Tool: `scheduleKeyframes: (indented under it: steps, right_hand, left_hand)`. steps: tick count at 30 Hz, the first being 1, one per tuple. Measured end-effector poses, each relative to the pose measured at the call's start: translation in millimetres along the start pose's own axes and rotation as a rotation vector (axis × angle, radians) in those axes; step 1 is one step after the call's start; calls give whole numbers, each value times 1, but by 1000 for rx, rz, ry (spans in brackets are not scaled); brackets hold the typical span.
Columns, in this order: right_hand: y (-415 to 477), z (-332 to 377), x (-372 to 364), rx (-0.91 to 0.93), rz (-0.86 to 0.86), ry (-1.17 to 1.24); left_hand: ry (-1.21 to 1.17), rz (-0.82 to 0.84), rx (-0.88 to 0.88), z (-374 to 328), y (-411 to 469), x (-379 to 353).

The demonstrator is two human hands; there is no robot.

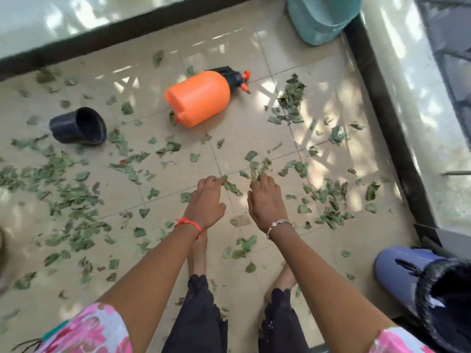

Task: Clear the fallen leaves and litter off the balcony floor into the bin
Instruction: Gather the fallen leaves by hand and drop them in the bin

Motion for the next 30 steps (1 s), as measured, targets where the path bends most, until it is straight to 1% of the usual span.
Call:
scheduleKeyframes:
  steps: [2, 5, 11, 16, 20, 23, 26, 30]
  right_hand:
    - [-1, 7, -2, 8, 27, -43]
    - [4, 31, 1, 80, 109, -102]
    - [13, 87, 16, 233, 129, -136]
    - [2, 139, 21, 380, 157, -234]
    - [-25, 185, 25, 521, 202, -316]
    - [-52, 214, 34, 644, 213, -382]
    - [-81, 235, 51, 784, 202, -487]
    - [-129, 260, 91, 927, 163, -575]
  left_hand:
    - [-17, -10, 13, 3, -2, 5]
    - [-27, -51, 29, 18, -8, 23]
    - [-67, -186, 111, 57, -31, 54]
    - [-77, -283, 230, 91, -76, 62]
    - [-73, -347, 351, 106, -120, 62]
    - [-75, -401, 410, 108, -149, 71]
    - [-54, -447, 448, 100, -183, 88]
    - [-99, -534, 532, 76, -246, 122]
Point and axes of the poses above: each hand's wrist, its own y-axis towards the middle knuckle, its own x-axis out of the back of the hand, z = x × y, the point moved 1 cm from there along y, towards the middle knuckle, and after that the axes turned 15 degrees about -x, right-handed, at the moved point
